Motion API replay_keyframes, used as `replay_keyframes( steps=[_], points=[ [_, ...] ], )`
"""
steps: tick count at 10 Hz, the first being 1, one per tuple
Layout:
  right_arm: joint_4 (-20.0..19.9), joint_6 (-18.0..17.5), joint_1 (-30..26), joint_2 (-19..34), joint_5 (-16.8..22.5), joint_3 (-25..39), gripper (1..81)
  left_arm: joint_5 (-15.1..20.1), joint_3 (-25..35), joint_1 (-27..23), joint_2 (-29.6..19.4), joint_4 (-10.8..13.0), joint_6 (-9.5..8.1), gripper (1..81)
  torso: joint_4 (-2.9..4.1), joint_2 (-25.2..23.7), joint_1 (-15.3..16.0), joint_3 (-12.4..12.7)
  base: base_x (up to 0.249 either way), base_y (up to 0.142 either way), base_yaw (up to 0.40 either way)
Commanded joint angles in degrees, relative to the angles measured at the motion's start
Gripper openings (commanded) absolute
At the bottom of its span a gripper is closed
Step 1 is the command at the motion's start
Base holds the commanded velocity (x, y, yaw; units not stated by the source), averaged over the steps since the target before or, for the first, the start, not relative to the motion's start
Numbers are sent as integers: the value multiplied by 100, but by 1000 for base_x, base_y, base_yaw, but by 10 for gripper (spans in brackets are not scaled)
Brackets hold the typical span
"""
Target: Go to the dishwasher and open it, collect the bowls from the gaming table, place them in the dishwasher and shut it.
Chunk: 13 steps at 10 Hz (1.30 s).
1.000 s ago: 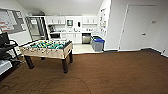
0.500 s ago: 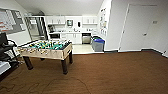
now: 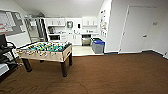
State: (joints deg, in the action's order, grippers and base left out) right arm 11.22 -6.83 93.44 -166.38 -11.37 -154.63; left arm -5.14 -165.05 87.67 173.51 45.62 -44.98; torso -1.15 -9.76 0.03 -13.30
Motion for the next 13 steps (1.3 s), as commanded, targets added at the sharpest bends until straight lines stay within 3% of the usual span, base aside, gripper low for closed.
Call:
replay_keyframes(
  steps=[1, 13],
  points=[
    [65, 23, -145, 93, 285, -31, 10, 224, -36, -220, -35, -27, 16, 10, 0, 0, 0, -2, 82, 0, 0],
    [74, 23, -145, 85, 285, -31, 10, 216, -36, -211, -35, -35, 16, 10, 0, -2, -3, 33, 111, 0, 0]
  ],
)
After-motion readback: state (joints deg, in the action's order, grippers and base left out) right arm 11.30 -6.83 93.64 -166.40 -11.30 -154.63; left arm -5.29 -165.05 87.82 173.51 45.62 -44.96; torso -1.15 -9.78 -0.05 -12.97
